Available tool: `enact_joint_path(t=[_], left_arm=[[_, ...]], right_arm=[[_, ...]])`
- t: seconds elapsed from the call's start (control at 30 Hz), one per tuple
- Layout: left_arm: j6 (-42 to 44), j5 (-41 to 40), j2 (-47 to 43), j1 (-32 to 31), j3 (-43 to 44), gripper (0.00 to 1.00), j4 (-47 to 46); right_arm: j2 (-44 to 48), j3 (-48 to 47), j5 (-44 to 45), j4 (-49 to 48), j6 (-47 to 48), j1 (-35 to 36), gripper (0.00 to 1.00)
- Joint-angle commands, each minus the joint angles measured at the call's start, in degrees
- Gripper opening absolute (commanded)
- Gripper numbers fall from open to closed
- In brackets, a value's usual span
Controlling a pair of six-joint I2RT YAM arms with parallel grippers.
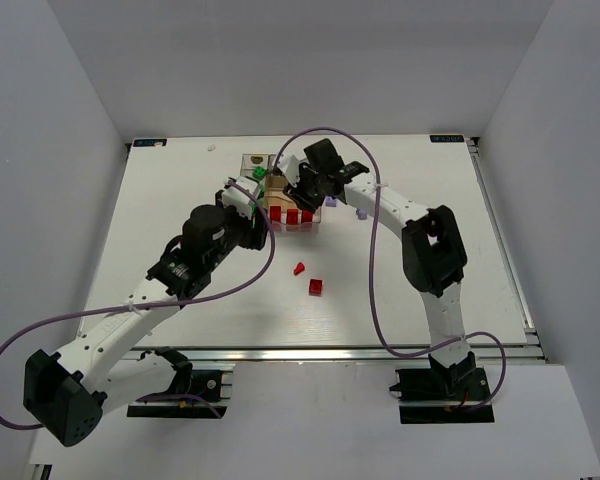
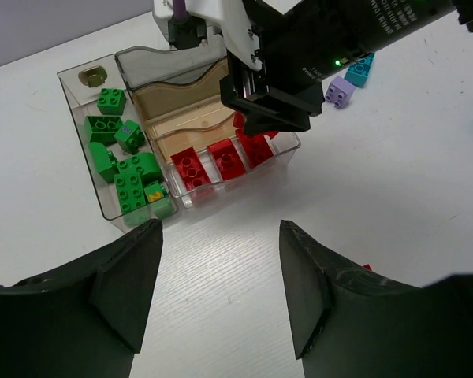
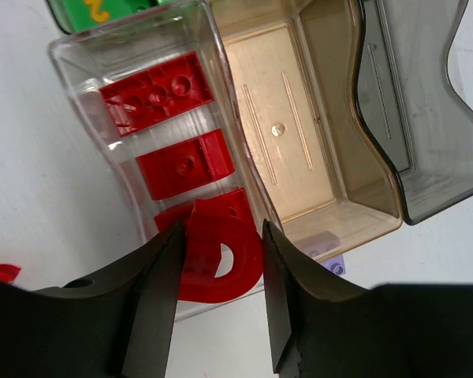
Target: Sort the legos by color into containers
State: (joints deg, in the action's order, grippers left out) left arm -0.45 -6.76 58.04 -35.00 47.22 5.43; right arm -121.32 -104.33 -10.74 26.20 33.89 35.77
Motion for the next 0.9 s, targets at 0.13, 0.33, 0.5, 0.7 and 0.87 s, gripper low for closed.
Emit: enact_joint_path(t=[0.13, 0.33, 0.5, 0.7, 0.87], left_arm=[[0.36, -0.18, 0.49, 0.11, -0.2, 0.71, -0.6], [0.36, 0.09, 0.23, 0.11, -0.02, 0.71, -0.42], [0.36, -0.09, -0.56, 0.11, -0.11, 0.71, -0.42], [-0.17, -1.23, -3.81, 0.11, -0.81, 0.67, -1.47], [-0.43, -1.32, -5.39, 0.11, -1.34, 0.66, -2.18]], right_arm=[[-0.59, -0.61, 3.89, -6.42, -1.28, 0.27, 0.52], [1.69, -0.08, 2.31, -5.37, -3.3, 0.18, 0.65], [5.47, 1.23, -1.02, -2.56, -5.06, -0.17, 0.61], [23.02, 22.38, -32.62, 11.13, 31.46, -0.44, 0.57], [28.94, 39.36, -34.53, 16.96, 59.73, 1.14, 0.71]])
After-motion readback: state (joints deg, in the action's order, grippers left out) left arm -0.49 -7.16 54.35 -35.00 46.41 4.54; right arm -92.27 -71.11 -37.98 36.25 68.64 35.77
